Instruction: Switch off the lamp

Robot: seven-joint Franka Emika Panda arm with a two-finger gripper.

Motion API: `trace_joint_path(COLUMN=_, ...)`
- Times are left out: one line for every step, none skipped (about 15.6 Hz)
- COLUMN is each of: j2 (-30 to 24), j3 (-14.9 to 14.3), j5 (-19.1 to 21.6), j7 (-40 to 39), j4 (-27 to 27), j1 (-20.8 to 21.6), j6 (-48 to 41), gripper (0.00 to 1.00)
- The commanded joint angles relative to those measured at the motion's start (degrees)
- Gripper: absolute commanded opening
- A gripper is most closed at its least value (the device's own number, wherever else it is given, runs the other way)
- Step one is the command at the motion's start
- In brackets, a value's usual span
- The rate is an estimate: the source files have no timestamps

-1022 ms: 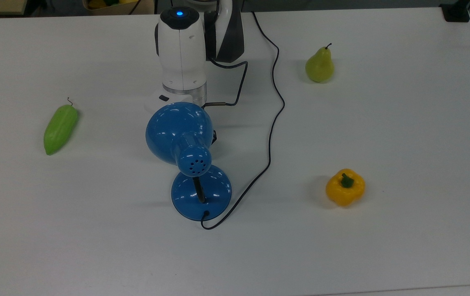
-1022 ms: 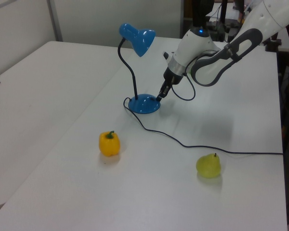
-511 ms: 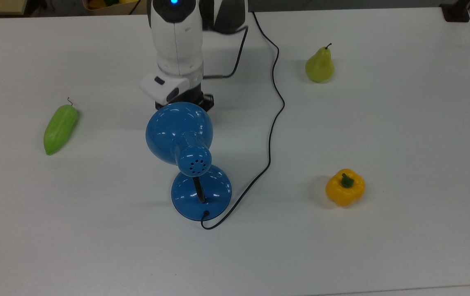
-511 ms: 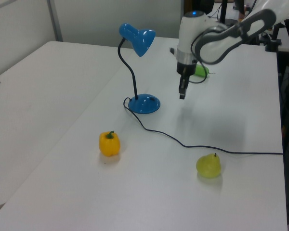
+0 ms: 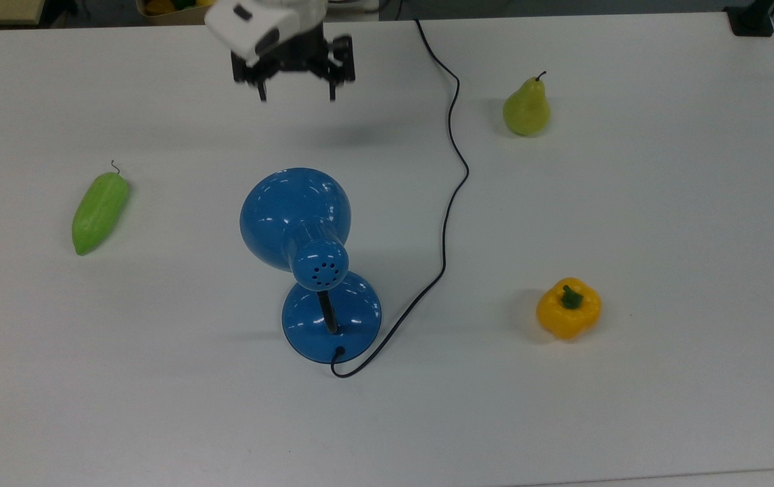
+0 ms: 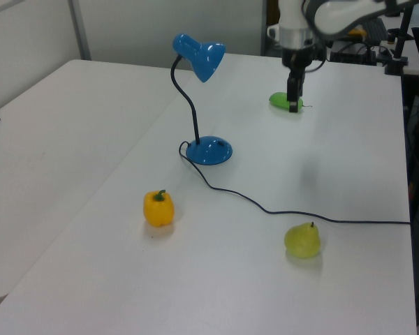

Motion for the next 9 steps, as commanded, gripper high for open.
trace_joint_path(j2=-5.61, j3=-0.43, j5=4.01, j7=1.09, j4=3.39, j1=0.09, j6=-8.88, gripper=1.00)
trace_joint_path(j2=-6.84, j3=-0.43, j5=4.80, j7=1.26, j4=4.26, j1=0.09, j6=-10.37, gripper=1.00)
trace_joint_path(j2=-8.16, j3=-0.43, j5=5.94, j7=1.87, j4=4.53, j1=0.09, j6=-11.09, gripper=1.00)
trace_joint_path(j2=-9.13, j3=-0.43, j5=7.17, j7=2.92, j4=4.80, j1=0.00, j6=-11.53, gripper=1.00)
trace_joint_path(j2=-9.49, j3=-0.51, j5=8.23, j7=4.32, j4=5.84, j1=-0.09, j6=-12.75, gripper=1.00)
trace_joint_path(j2=-9.41, j3=-0.51, j5=8.50, j7=5.38, j4=7.60, j1=0.00, j6=-14.68, gripper=1.00)
trace_joint_path(j2=-9.23, j3=-0.51, j5=8.50, j7=5.48, j4=9.00, j1=0.00, j6=-15.48, gripper=1.00)
trace_joint_path(j2=-8.88, j3=-0.69, j5=8.50, j7=5.04, j4=9.19, j1=0.00, j6=-14.88, gripper=1.00)
trace_joint_path(j2=-8.62, j3=-1.56, j5=8.50, j7=4.43, j4=9.19, j1=0.35, j6=-14.35, gripper=1.00)
